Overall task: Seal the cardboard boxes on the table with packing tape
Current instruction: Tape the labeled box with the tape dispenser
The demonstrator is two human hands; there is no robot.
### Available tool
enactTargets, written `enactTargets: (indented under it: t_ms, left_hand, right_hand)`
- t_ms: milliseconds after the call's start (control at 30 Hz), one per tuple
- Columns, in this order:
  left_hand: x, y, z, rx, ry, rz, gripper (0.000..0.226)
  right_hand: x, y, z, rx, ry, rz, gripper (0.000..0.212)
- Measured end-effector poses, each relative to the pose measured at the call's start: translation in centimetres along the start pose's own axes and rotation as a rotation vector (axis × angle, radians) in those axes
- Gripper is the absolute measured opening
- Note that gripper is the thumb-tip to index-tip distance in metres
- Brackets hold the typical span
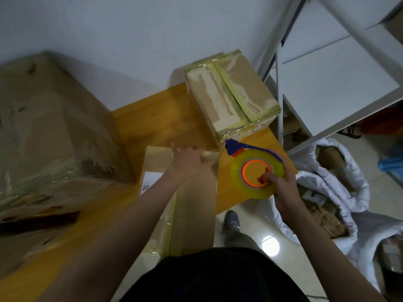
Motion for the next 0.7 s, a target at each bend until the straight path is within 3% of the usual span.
enactTargets:
  t_ms: [67, 233, 533, 633, 700]
  left_hand:
    - [-1.5, -0.2, -0.4, 0.099, -0.099, -0.029, 0.088]
    - [-3.7, -1.4, -0.9, 0.033, -0.21, 0.058, 0.057]
    - [-2.5, -1.5, -2.1, -0.113, -0.37, 0.417, 0.036]
    - [-2.3, -1.5, -2.9, -0.138, -0.291, 0.501, 0.023]
    - [-2.2, -1.3, -2.8, -0.129, -0.168, 0.556, 0.029]
  right_hand:
    - [0.2, -0.3, -0.2, -0.017, -0.006, -0.013, 0.067]
    - [0.8, -1.0, -0.3, -0.071, 0.004, -0.038, 0.065]
    - [0.1, -2.2, -0.2, -0.063, 0.019, -0.071, 0.07]
    - [-0.2, -2.4, -0.3, -0.054, 0.011, -0.077, 0.068]
    - [-0.5, -2.5, -0.4, -0.055, 0.016, -0.08, 0.069]
Point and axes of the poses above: each hand's wrist, its own z-axis away from the middle knuckle, its own y-axis out of the palm, x = y × z, the point moved 9 cm from there along -z, towards the middle knuckle, and after that the axes turned 8 degrees about -z, right-handed, at the moved point
